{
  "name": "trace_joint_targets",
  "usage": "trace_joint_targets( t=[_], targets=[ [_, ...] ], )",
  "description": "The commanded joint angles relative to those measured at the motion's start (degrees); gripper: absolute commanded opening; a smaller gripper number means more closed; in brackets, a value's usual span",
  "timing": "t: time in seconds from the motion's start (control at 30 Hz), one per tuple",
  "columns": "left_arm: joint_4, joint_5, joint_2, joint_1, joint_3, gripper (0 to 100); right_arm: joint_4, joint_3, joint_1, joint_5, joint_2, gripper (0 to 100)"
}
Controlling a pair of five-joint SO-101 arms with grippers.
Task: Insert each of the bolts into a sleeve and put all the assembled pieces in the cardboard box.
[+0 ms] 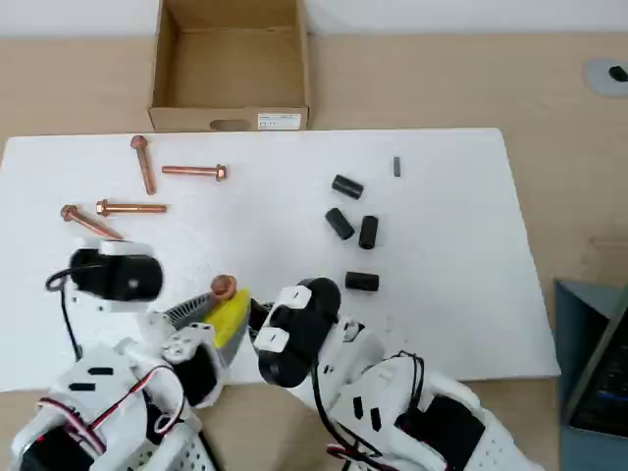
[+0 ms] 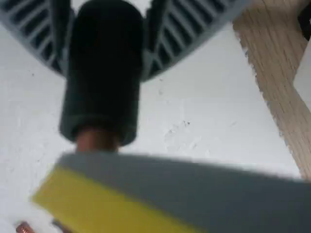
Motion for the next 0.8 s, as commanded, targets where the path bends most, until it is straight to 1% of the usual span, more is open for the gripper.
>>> trace_joint_targets(
  t=[0.0, 0.17, 0.2, 0.3, 0.4, 0.5, 0.77],
  targets=[
    [0.62, -3.25, -0.04, 0.35, 1.23, 0, -1.67, -0.22, 0.04, 0.26, -6.46, 0.9],
    [0.62, -3.6, -0.04, 0.09, 1.85, 1, -1.67, -0.22, 0.04, 0.26, -6.46, 0.9],
    [0.62, -3.52, -0.04, 0.09, 1.67, 2, -1.67, -0.22, 0.04, 0.26, -6.46, 0.9],
    [0.62, -3.34, 0.04, -0.18, 1.76, 13, -1.67, -0.22, 0.04, 0.26, -6.46, 0.9],
    [0.44, -3.6, 0.22, -3.25, 1.67, 20, -1.67, -0.22, 0.04, 0.26, -6.46, 0.9],
    [0.53, -3.78, 0.13, -4.66, 1.49, 20, -1.67, -0.13, 0.04, 0.18, -6.46, 0.9],
    [0.62, -3.43, 0.31, -4.92, -3.08, 20, -1.67, 0.4, 0.04, 0.09, -6.46, 0.9]
  ],
)
